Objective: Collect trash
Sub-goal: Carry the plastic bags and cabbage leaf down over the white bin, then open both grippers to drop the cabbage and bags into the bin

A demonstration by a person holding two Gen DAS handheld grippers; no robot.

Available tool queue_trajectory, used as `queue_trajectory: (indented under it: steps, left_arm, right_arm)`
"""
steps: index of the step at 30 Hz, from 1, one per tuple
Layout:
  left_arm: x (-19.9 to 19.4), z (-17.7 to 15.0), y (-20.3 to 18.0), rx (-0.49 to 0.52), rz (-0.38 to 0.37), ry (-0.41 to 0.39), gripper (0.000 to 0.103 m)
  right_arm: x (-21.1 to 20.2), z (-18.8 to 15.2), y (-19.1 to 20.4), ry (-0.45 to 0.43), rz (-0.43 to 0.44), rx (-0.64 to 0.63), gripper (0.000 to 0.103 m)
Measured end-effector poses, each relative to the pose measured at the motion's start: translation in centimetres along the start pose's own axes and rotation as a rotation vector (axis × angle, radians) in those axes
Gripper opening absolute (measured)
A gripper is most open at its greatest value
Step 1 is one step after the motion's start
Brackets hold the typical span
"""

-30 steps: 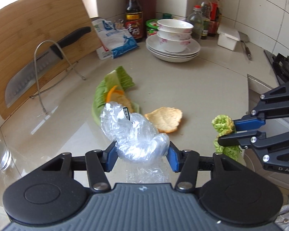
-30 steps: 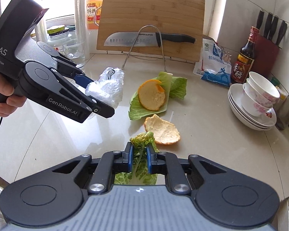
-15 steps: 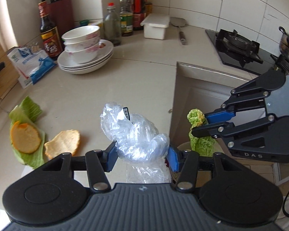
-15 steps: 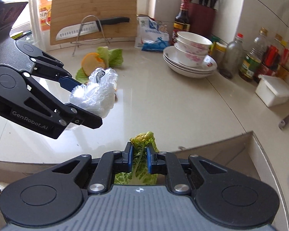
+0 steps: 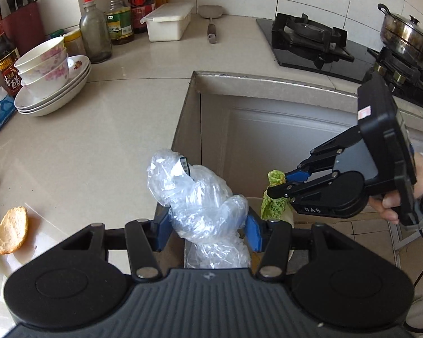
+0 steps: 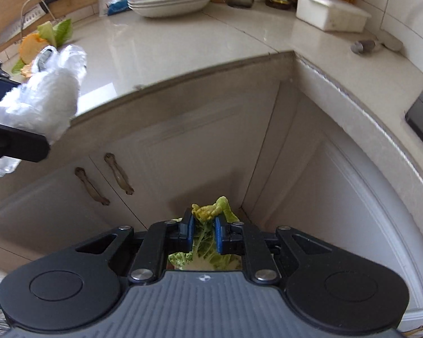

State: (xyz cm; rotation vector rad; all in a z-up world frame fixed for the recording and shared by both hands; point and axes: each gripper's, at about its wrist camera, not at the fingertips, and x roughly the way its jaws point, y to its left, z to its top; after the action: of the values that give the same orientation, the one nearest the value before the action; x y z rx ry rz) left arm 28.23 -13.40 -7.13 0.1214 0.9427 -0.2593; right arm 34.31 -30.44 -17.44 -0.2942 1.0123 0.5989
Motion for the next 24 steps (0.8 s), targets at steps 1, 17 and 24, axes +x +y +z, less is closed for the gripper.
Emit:
queue_trajectory:
  steps: [1,17,24]
  left_arm:
    - [0.2,0.0,-0.3,0.002,0.001,0.004,0.052]
    - [4.5,1.0,-4.6,0.031,-0.012,0.067,0.052]
    - [8.2,1.3,-6.5,0.052,-0.055,0.095,0.052]
  right_arm:
    - [0.8,-0.5,-0.5,0.015,-0.003,0.010,0.017]
    - [3.9,-6.6,-4.6,0.084,-0.045,0.120,0.085]
    - [0.3,-7.9,-4.7,0.020,-0.082,0.120,0.098]
